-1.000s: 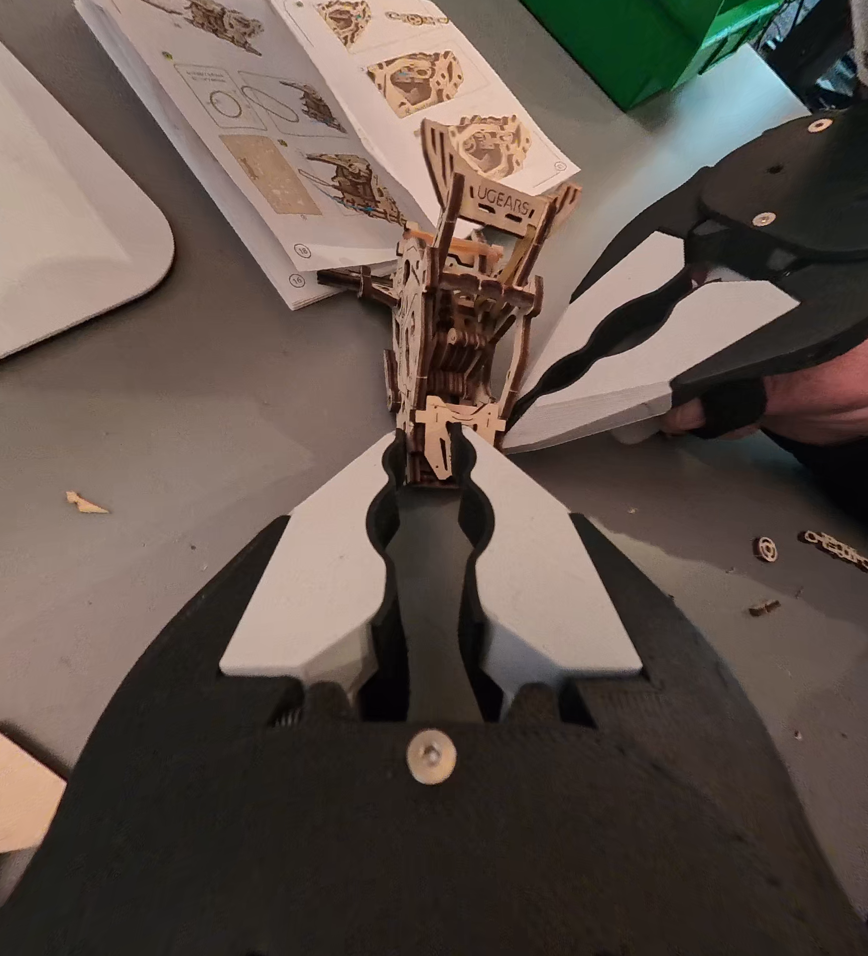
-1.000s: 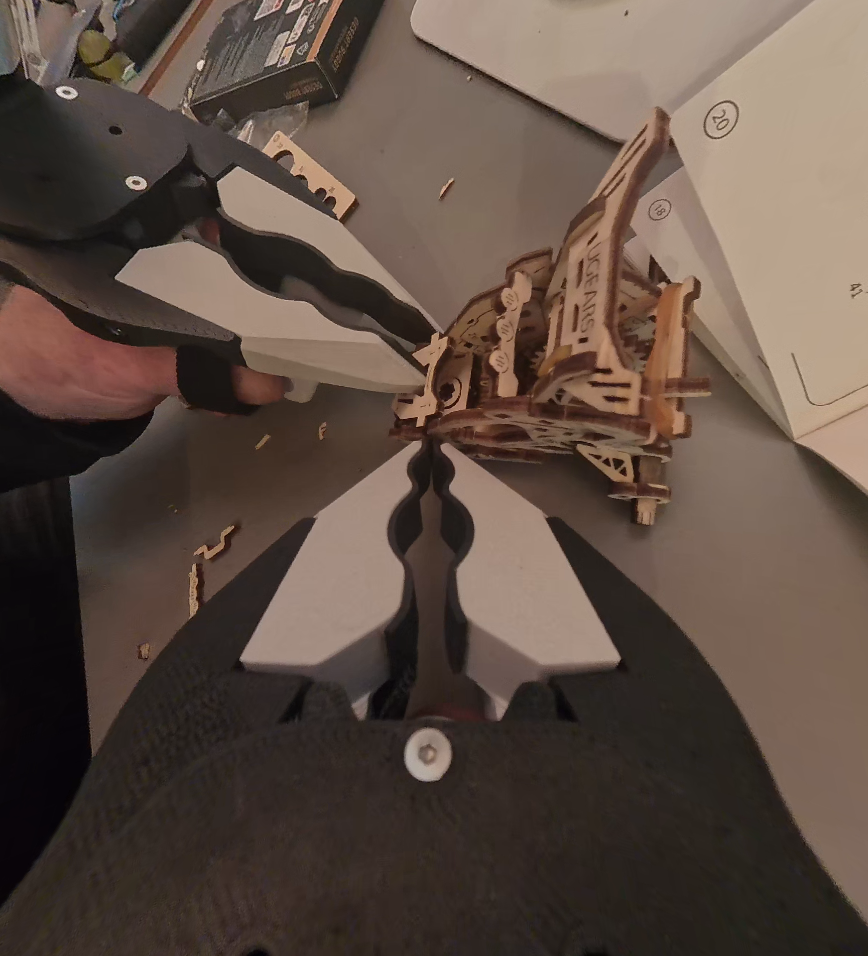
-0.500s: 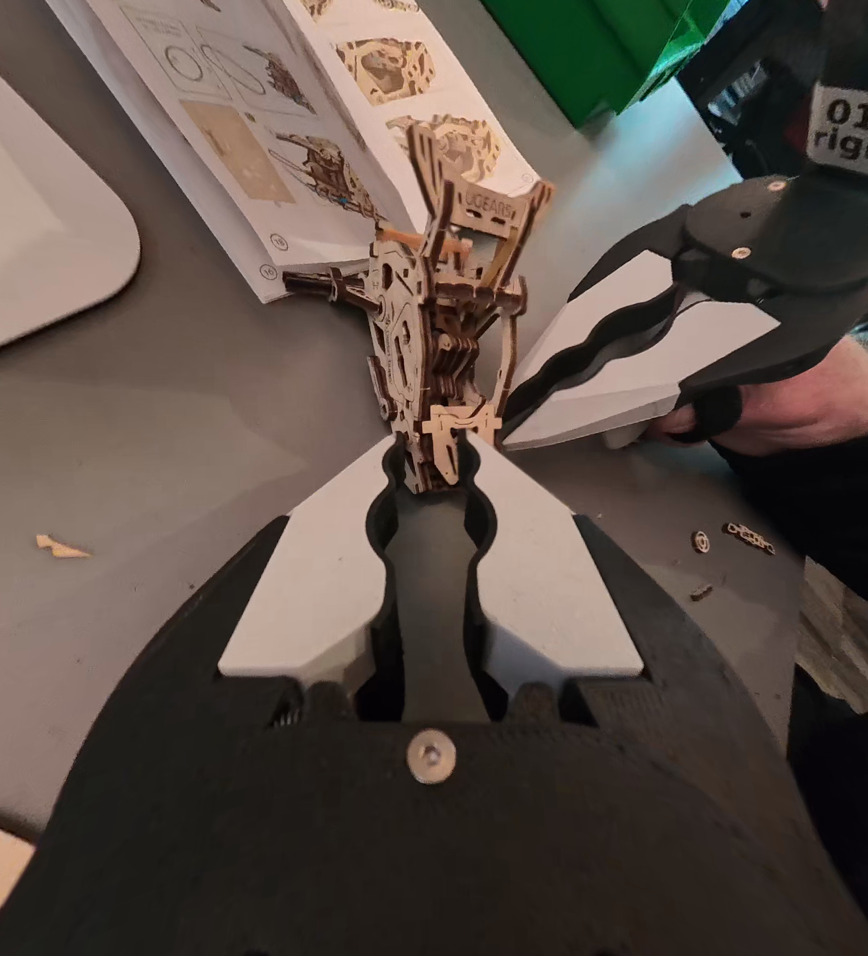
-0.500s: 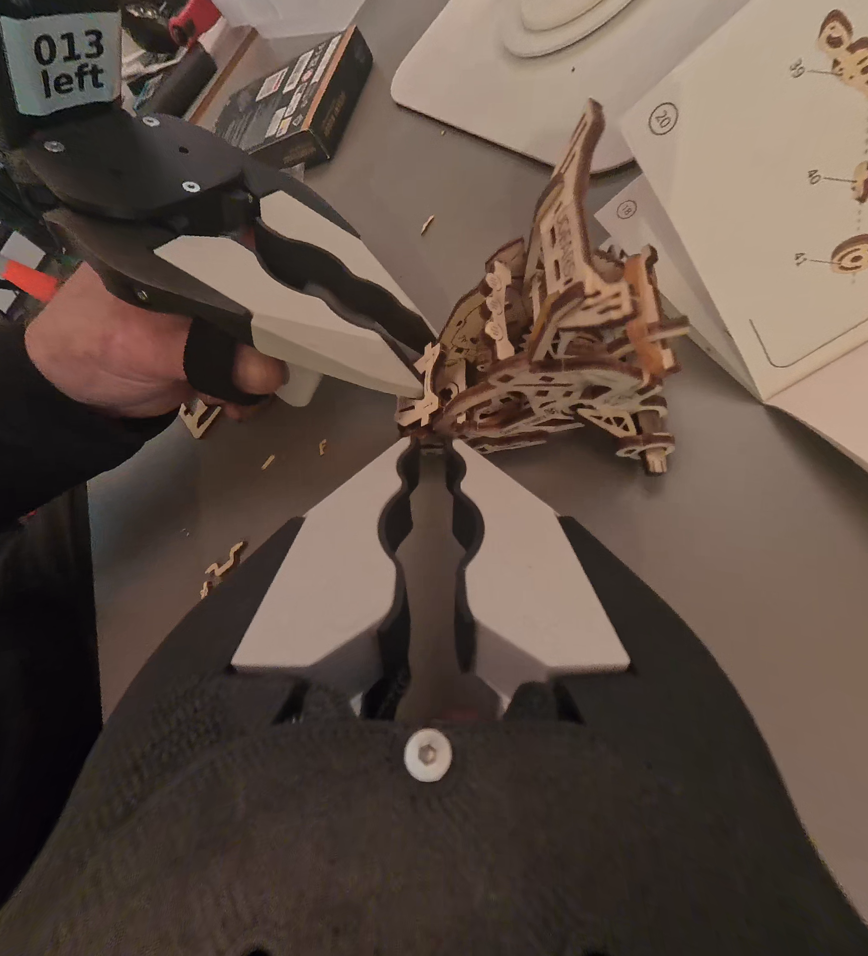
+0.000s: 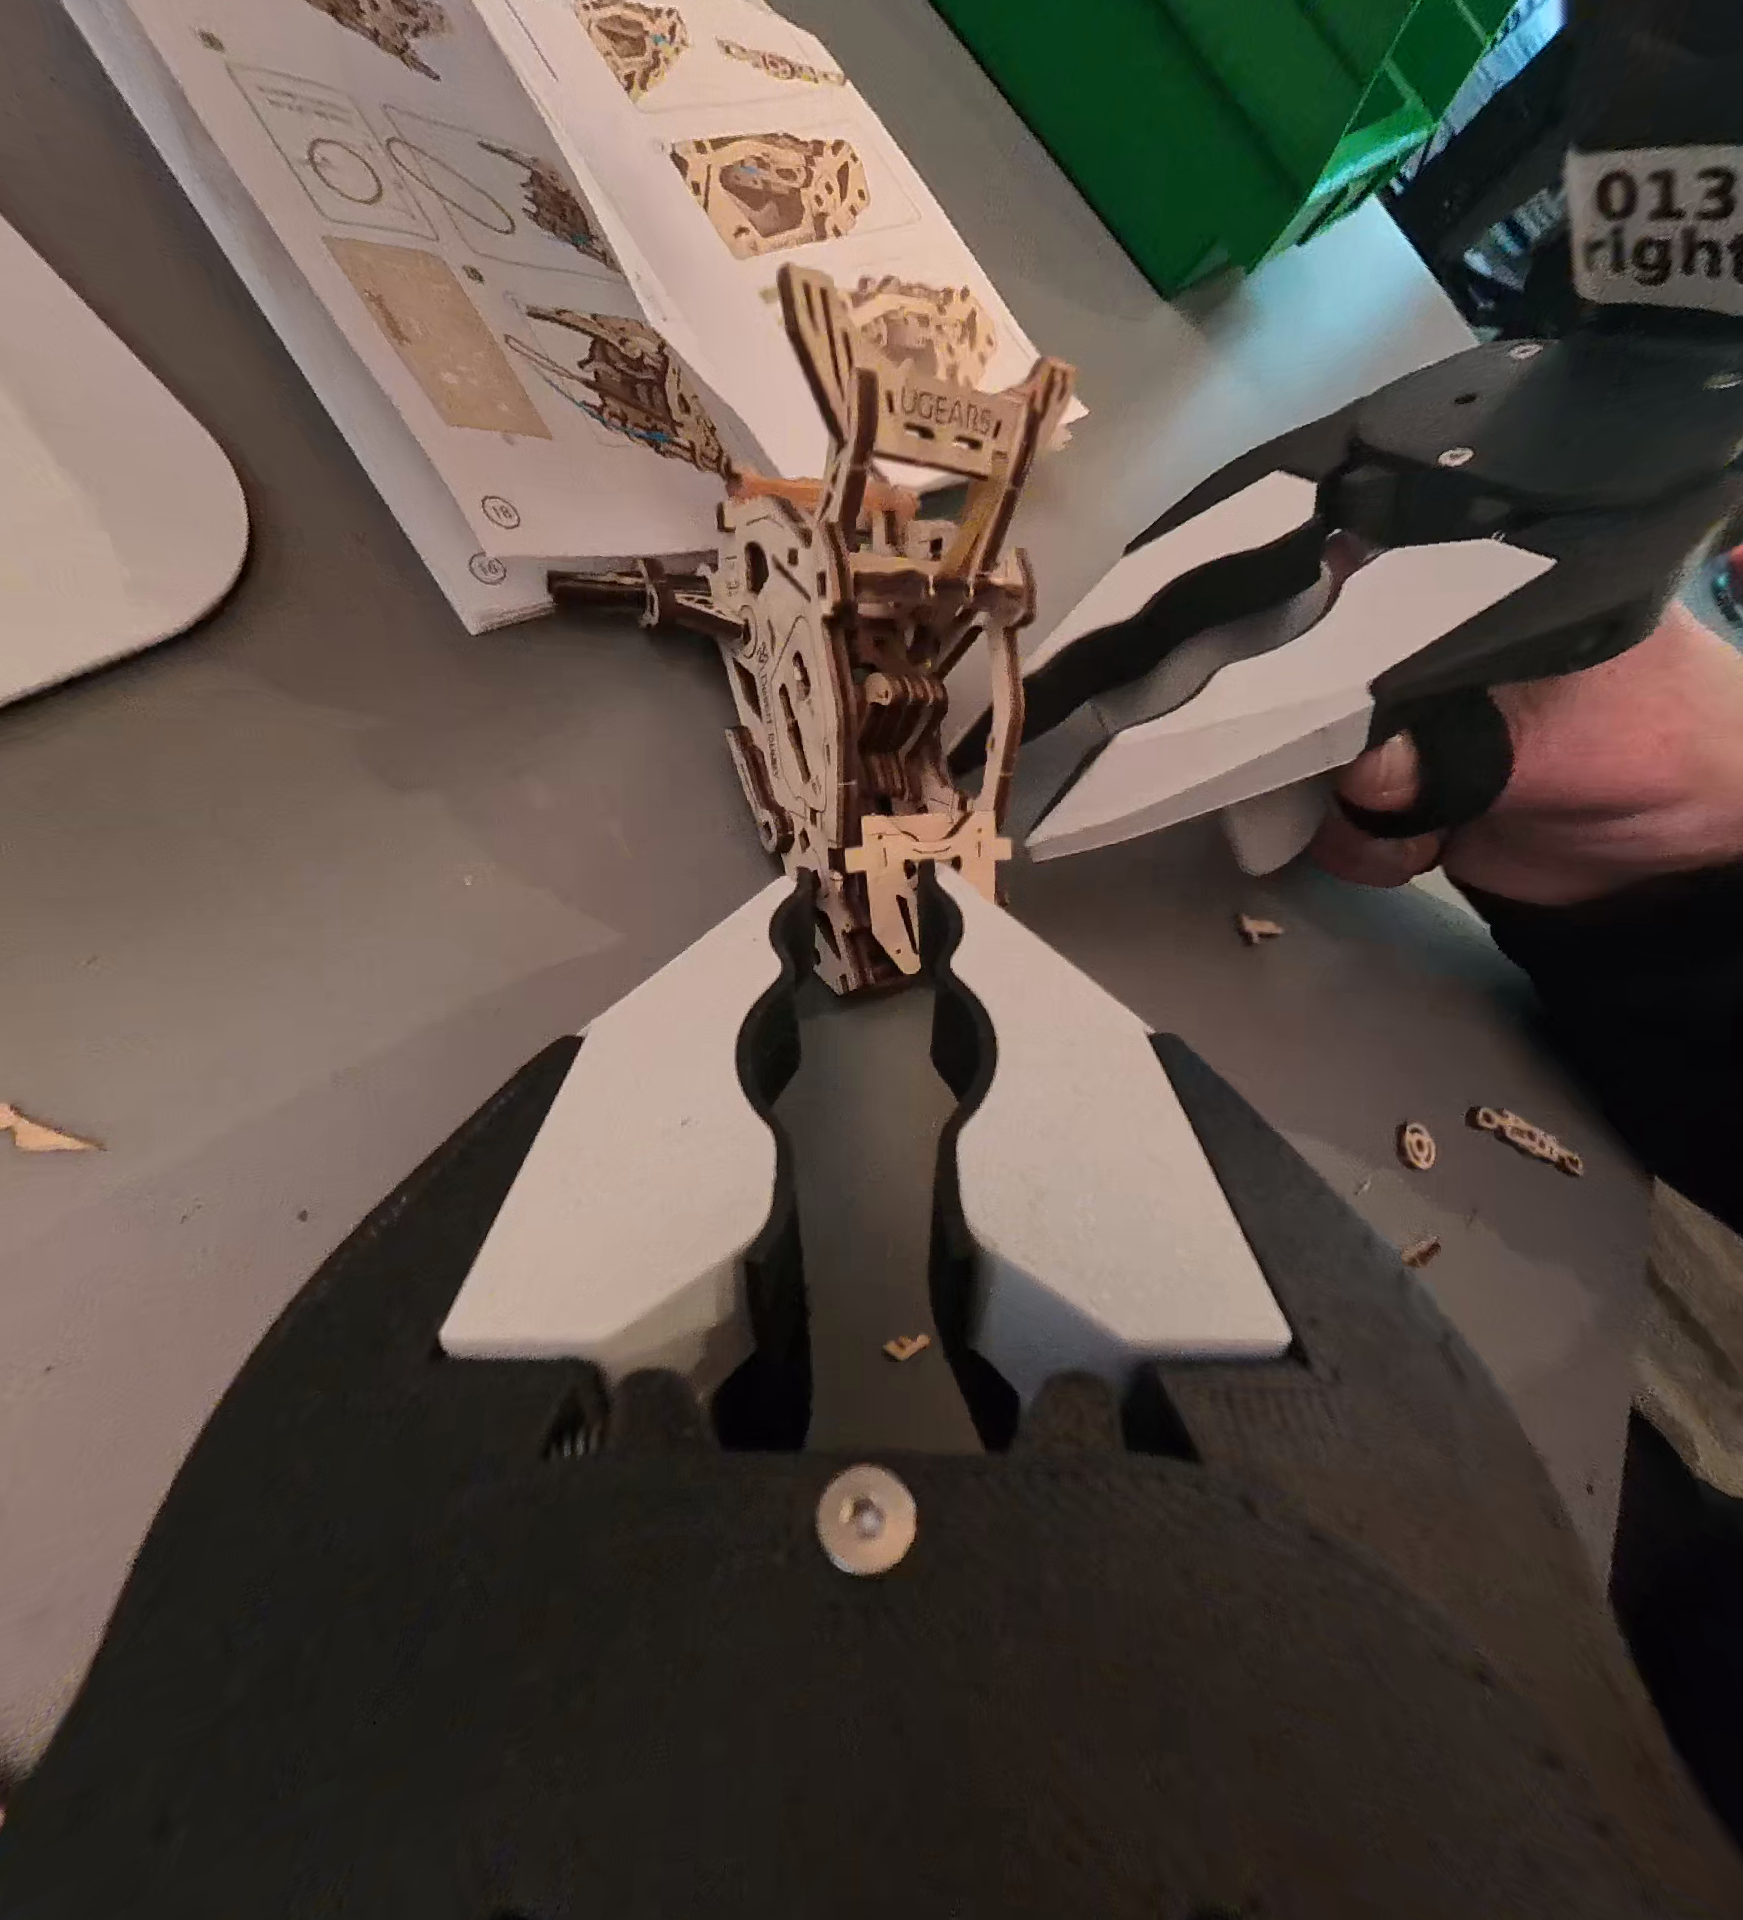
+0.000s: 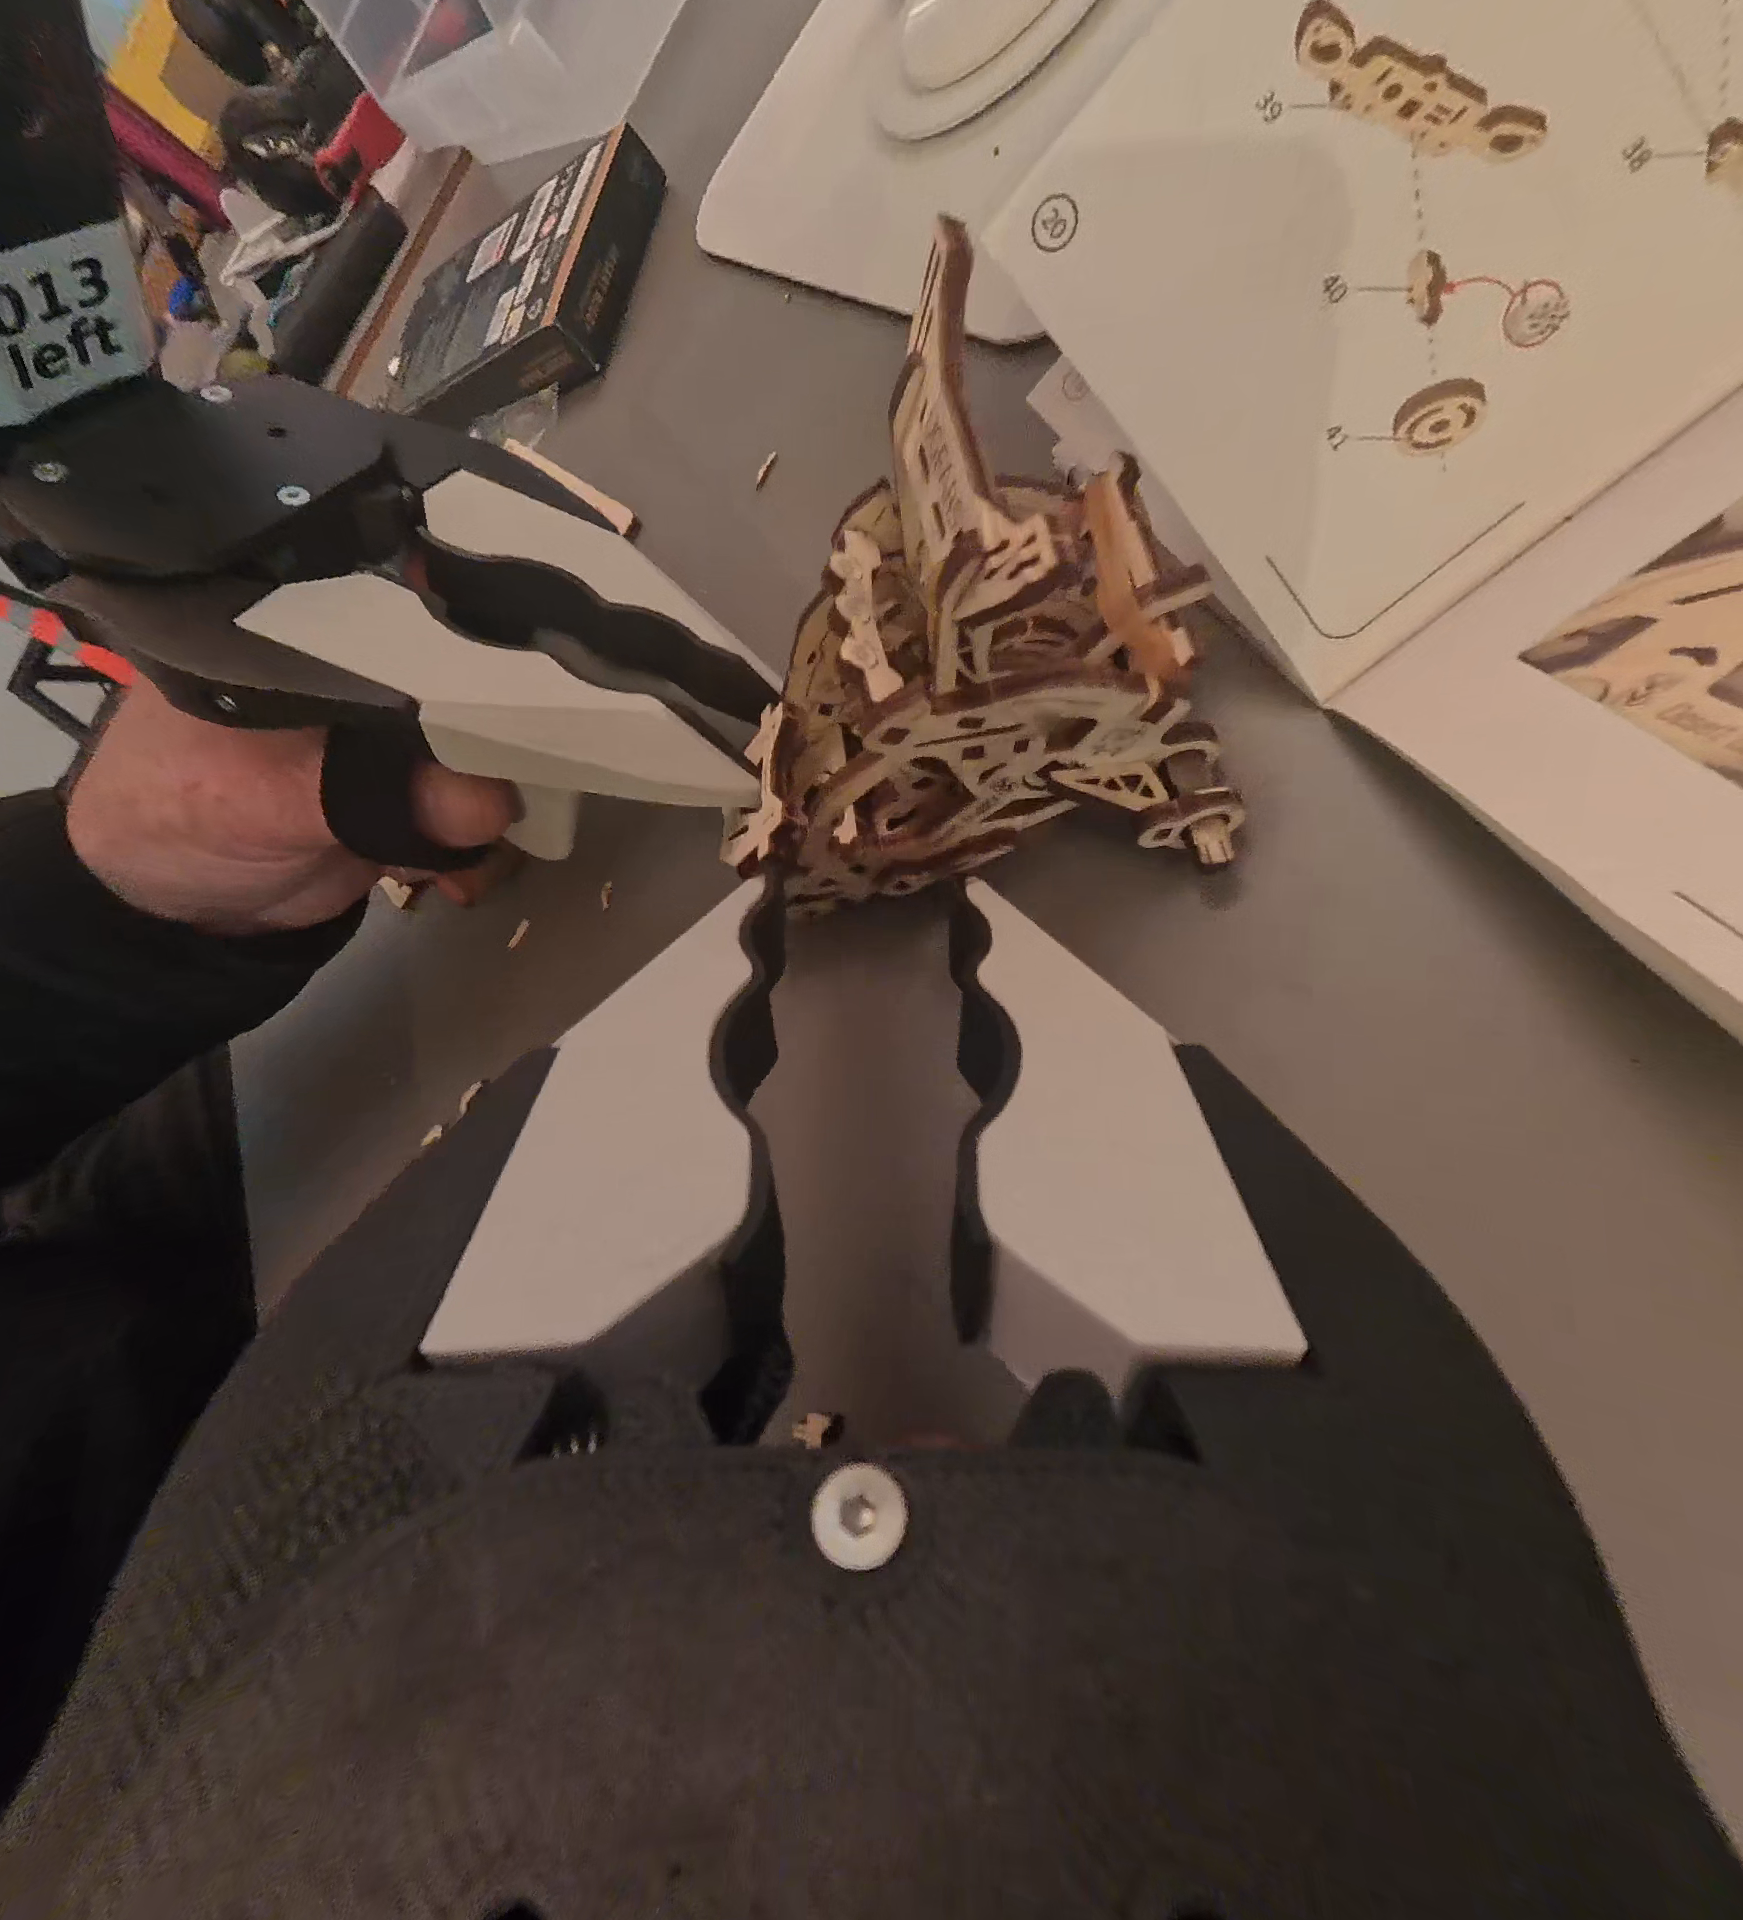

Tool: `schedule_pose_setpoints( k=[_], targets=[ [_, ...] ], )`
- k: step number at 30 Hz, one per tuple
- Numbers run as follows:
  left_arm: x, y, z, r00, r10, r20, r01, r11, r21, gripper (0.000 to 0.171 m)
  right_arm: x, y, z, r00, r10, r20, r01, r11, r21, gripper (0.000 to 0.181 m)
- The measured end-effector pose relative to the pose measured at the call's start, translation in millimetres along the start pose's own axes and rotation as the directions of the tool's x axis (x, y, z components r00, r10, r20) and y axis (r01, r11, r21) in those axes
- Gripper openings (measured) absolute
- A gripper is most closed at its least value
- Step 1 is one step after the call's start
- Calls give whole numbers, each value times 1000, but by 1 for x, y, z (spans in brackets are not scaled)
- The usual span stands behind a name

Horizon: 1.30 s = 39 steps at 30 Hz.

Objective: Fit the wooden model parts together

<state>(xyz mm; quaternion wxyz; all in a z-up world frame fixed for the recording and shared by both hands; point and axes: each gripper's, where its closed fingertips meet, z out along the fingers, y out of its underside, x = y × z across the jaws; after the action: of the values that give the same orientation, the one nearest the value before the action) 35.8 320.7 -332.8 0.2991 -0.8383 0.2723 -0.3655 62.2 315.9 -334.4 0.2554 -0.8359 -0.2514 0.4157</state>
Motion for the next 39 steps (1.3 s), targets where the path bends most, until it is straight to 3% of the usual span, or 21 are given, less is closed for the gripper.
schedule_pose_setpoints(
  k=[5,15,24,39],
  targets=[
    [0,1,4,1000,2,18,-2,1000,-12,17,-1,0,3,1000,-26,-14,26,1000,-3,18],
    [-3,-2,7,995,8,104,-10,1000,19,17,1,-2,4,999,-34,-34,34,999,8,17],
    [-2,-3,9,992,-69,106,64,997,47,17,3,-4,3,999,-26,-38,27,999,18,20],
    [-4,-3,11,981,2,196,-12,999,48,17,6,-6,4,997,-43,-65,44,999,13,19]
  ],
)
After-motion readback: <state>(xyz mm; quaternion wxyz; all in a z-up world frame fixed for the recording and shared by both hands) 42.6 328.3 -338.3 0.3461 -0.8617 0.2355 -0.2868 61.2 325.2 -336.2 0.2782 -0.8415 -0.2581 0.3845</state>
